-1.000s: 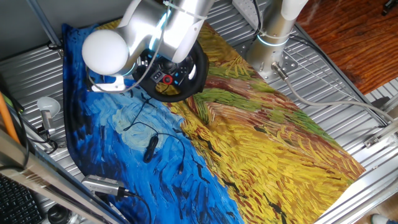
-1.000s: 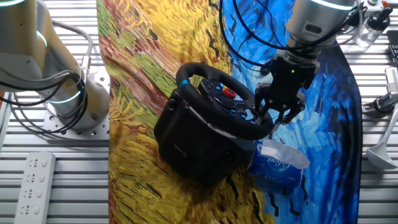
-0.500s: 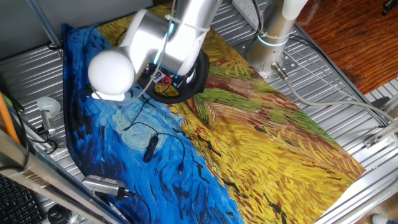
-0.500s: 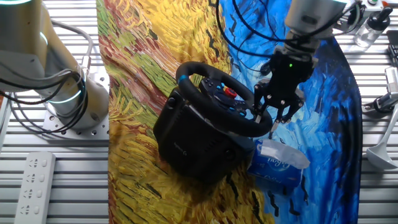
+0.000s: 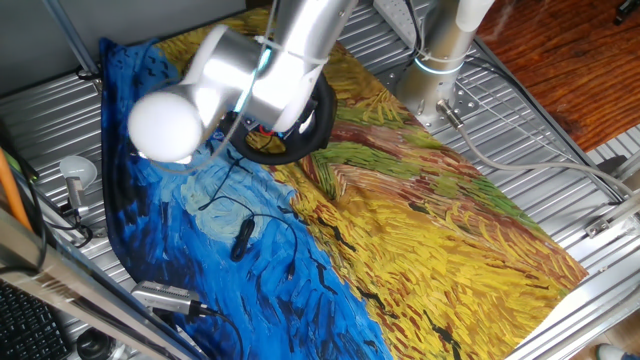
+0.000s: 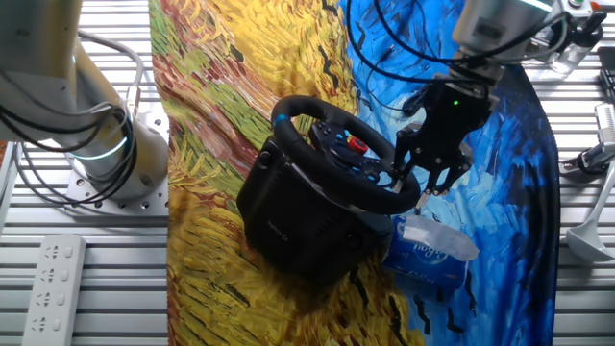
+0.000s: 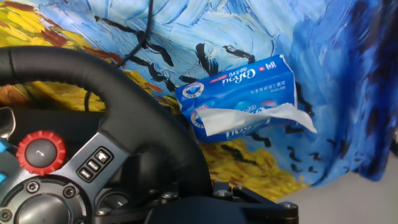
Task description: Rotate the steering wheel 90 degrees clockwise
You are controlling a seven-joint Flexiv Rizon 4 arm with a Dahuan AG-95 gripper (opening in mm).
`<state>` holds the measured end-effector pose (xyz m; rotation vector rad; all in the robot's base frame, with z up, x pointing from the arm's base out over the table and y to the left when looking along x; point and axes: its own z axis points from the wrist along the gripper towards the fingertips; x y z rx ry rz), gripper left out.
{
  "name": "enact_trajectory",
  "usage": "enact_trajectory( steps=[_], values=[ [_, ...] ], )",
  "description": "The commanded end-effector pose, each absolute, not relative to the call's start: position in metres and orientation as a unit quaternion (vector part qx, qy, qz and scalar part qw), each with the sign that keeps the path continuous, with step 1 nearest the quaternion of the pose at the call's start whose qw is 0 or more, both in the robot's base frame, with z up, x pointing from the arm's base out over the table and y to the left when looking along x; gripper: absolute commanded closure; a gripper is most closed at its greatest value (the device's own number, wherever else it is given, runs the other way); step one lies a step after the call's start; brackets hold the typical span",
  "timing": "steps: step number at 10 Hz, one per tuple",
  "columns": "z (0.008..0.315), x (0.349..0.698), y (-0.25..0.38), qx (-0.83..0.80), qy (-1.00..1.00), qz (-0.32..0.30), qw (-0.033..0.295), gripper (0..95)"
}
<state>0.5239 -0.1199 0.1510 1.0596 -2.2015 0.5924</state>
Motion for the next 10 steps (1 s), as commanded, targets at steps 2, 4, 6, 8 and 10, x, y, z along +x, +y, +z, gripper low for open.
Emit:
enact_trajectory(
  steps=[2, 4, 6, 8, 10],
  values=[
    [0.1530, 0.5227, -0.1240, 0.387, -0.831, 0.228, 0.329, 76.0],
    [0.1532, 0.5225, -0.1246, 0.385, -0.835, 0.223, 0.325, 76.0],
    [0.1532, 0.5223, -0.1249, 0.380, -0.836, 0.226, 0.325, 76.0],
    [0.1528, 0.5209, -0.1269, 0.362, -0.841, 0.221, 0.337, 76.0],
    [0.1548, 0.5199, -0.1291, 0.359, -0.839, 0.224, 0.342, 76.0]
  ],
)
